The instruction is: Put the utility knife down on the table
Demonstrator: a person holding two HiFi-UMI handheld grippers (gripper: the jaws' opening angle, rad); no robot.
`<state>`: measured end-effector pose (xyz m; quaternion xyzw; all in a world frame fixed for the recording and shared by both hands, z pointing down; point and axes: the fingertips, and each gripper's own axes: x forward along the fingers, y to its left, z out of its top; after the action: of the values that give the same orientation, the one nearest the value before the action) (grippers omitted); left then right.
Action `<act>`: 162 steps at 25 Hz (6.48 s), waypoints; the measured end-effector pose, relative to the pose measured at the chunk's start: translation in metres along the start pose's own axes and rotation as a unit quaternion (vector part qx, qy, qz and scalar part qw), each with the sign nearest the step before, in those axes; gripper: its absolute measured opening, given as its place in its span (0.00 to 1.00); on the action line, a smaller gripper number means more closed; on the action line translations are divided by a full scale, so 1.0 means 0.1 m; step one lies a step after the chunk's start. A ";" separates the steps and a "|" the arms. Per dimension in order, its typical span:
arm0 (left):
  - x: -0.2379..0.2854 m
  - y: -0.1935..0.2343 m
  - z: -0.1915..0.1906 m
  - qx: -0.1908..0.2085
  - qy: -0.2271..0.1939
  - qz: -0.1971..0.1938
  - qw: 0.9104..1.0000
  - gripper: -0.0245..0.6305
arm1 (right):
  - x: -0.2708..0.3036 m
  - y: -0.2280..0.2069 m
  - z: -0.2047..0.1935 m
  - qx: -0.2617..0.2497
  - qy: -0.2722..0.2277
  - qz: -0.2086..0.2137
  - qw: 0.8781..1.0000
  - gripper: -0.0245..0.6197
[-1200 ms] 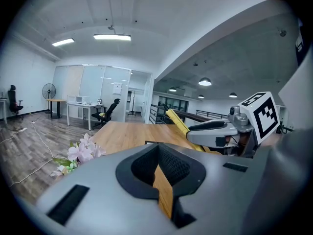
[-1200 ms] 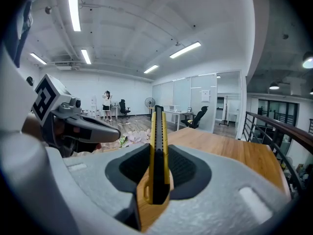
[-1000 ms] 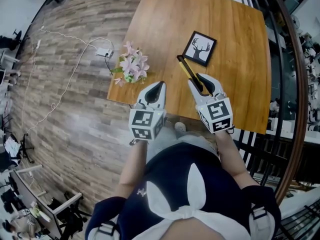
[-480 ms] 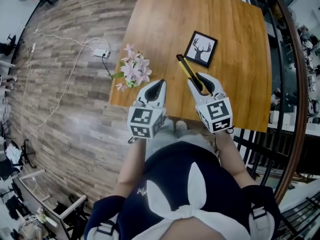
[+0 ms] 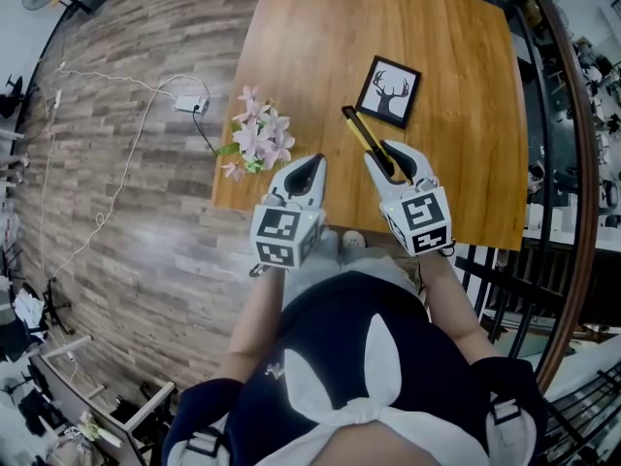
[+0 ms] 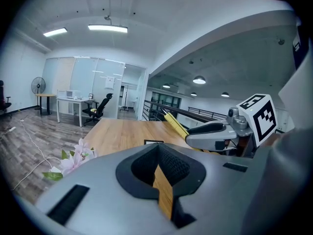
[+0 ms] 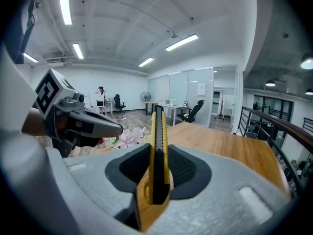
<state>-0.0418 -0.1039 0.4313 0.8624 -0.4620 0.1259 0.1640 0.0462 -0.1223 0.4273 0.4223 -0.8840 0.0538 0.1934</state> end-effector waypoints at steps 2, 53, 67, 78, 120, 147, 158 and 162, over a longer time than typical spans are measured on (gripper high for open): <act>0.01 0.03 -0.02 -0.001 0.001 -0.001 1.000 0.06 | 0.03 0.00 -0.03 0.001 0.004 0.000 1.000 0.22; 0.23 0.42 -0.26 -0.027 0.041 0.002 0.999 0.06 | 0.64 0.07 -0.78 0.006 0.114 0.028 0.993 0.22; 0.31 0.51 -0.31 -0.031 0.053 0.003 0.998 0.06 | 0.76 0.09 -0.90 0.009 0.140 0.041 0.989 0.22; 0.39 0.53 -0.32 -0.030 0.060 0.000 0.998 0.06 | 0.89 0.09 -1.03 0.006 0.156 0.052 0.986 0.22; 0.46 0.64 -0.58 -0.051 0.092 0.019 0.994 0.06 | 1.19 0.18 -1.63 -0.027 0.222 0.105 0.969 0.22; 0.37 0.72 -0.76 -0.066 0.104 0.027 0.992 0.06 | 1.34 0.29 -2.03 -0.044 0.266 0.120 0.955 0.22; 0.35 0.73 -0.79 -0.068 0.110 0.024 0.991 0.06 | 1.36 0.32 -2.13 -0.051 0.279 0.121 0.951 0.22; 0.35 0.73 -0.80 -0.070 0.112 0.023 0.991 0.06 | 1.37 0.33 -2.17 -0.051 0.283 0.121 0.950 0.22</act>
<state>-0.0898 -0.1366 0.5293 0.8188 -0.4677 0.1926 0.2714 0.0078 -0.1447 0.6822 0.2693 -0.8389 0.1486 0.4491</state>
